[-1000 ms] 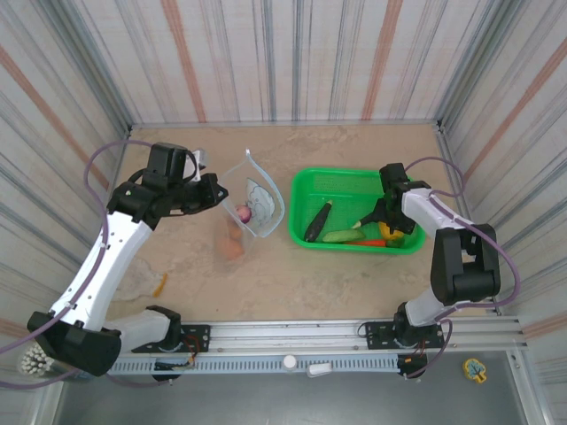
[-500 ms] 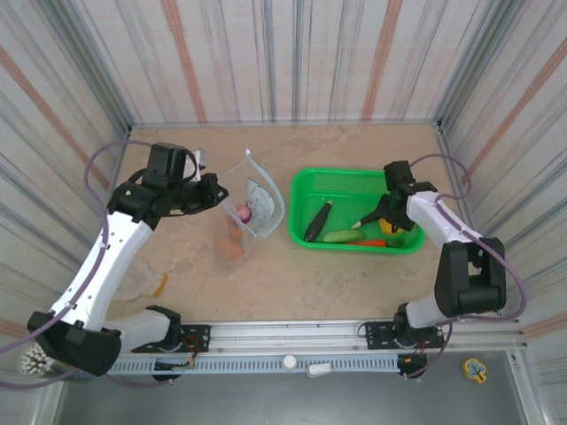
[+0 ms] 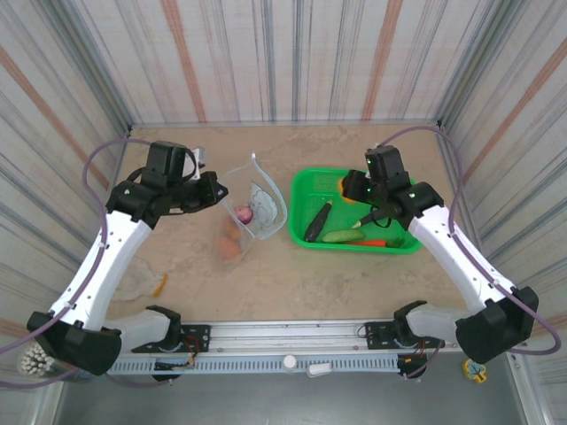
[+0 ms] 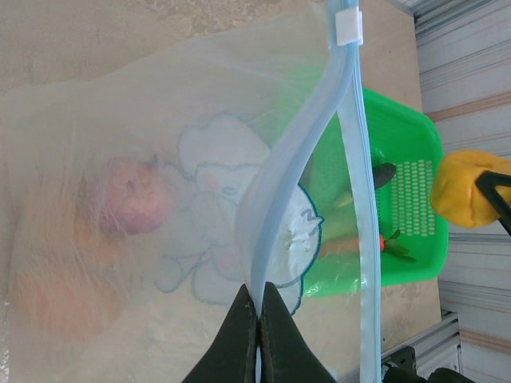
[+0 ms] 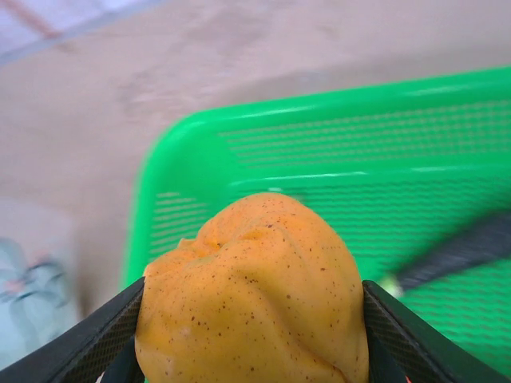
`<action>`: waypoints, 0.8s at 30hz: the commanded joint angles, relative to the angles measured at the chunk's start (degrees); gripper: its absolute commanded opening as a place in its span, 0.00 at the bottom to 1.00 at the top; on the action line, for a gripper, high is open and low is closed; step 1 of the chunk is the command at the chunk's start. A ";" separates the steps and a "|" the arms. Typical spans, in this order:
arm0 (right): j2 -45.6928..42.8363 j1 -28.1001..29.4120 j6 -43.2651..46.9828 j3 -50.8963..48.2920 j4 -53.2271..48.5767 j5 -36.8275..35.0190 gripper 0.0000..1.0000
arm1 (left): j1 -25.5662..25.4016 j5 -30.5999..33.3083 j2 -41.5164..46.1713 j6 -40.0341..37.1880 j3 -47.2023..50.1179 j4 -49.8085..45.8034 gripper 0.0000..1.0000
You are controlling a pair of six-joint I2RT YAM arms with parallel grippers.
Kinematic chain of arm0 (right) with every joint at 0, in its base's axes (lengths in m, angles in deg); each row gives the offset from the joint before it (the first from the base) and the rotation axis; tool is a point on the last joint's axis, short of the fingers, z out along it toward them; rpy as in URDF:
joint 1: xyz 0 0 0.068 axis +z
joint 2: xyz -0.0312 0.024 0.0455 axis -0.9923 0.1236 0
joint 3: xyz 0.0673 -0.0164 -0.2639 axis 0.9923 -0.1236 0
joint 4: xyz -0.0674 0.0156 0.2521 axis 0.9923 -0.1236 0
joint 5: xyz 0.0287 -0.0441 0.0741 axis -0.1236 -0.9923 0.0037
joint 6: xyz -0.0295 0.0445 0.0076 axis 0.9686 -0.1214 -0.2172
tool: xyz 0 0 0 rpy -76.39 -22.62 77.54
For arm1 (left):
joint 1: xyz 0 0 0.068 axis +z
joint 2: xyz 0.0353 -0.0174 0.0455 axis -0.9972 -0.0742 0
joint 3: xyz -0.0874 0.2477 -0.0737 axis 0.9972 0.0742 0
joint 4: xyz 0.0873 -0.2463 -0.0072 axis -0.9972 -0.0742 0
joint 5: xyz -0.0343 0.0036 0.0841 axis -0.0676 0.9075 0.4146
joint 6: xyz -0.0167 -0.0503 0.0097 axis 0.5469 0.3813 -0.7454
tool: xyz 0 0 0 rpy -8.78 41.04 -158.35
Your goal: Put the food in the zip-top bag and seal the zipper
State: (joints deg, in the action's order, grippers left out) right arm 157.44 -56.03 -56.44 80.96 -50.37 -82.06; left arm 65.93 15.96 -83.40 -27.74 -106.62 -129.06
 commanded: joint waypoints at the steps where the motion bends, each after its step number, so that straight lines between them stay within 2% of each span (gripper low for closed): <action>1: 0.45 6.26 -1.73 4.18 5.19 4.37 0.56 | 0.39 -0.86 -0.26 0.63 -1.78 -0.88 0.00; 7: 4.56 17.22 0.51 10.09 13.64 7.30 0.56 | 0.35 -1.10 -0.85 0.88 -2.61 -1.52 0.00; 10: 7.98 20.72 1.88 12.60 16.16 7.62 0.56 | 0.39 -1.30 -1.09 1.07 -2.85 -1.63 0.00; 19: 22.37 26.79 0.80 16.51 17.03 6.44 0.56 | 0.39 -1.42 -1.20 1.45 -4.58 -2.27 0.00; 24: 29.94 28.45 -0.91 21.08 14.18 4.66 0.57 | 0.39 -1.67 -0.82 1.42 -4.52 -2.46 0.00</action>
State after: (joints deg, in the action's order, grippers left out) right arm 184.94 -28.31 -56.04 98.12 -35.09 -75.50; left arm 65.93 15.43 -84.75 -26.74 -109.47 -130.57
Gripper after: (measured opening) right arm 0.632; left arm 0.055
